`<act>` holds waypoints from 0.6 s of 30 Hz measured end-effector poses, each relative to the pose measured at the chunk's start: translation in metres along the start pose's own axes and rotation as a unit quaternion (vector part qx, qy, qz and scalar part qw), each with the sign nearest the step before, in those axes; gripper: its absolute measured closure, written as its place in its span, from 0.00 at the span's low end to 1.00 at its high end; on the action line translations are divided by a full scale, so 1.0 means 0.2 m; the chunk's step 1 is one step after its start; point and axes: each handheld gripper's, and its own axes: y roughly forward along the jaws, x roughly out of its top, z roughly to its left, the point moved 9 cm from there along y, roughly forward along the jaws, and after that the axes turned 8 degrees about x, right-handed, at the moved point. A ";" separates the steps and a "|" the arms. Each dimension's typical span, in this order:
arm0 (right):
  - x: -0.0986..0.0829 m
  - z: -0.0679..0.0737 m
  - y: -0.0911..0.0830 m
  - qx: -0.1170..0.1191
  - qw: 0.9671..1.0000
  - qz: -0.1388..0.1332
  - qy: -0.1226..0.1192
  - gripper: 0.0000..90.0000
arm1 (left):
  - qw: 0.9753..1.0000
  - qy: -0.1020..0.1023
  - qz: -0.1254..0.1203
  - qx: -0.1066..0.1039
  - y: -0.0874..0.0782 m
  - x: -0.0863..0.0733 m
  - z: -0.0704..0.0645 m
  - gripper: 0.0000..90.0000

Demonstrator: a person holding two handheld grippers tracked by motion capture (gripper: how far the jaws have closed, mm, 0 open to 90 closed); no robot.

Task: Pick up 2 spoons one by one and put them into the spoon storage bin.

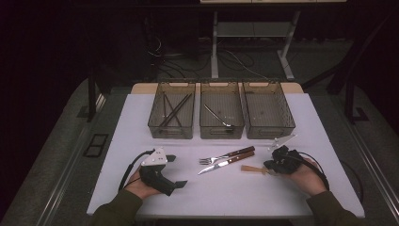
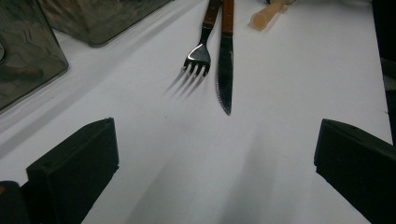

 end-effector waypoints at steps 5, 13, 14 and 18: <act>-0.02 0.02 -0.01 0.000 1.000 -0.002 -0.005 1.00 | 1.000 0.003 0.004 0.000 0.01 -0.01 0.00 0.00; 0.04 0.00 -0.08 0.012 0.998 -0.054 0.000 0.88 | 1.000 0.012 0.012 -0.005 0.01 -0.01 -0.02 0.00; 0.05 0.01 -0.09 0.020 0.998 -0.066 0.000 0.85 | 1.000 0.012 0.012 -0.005 0.01 -0.01 -0.02 0.00; 0.09 0.07 -0.08 0.057 0.994 -0.090 -0.026 0.74 | 1.000 0.016 0.015 -0.007 0.01 -0.01 -0.02 0.00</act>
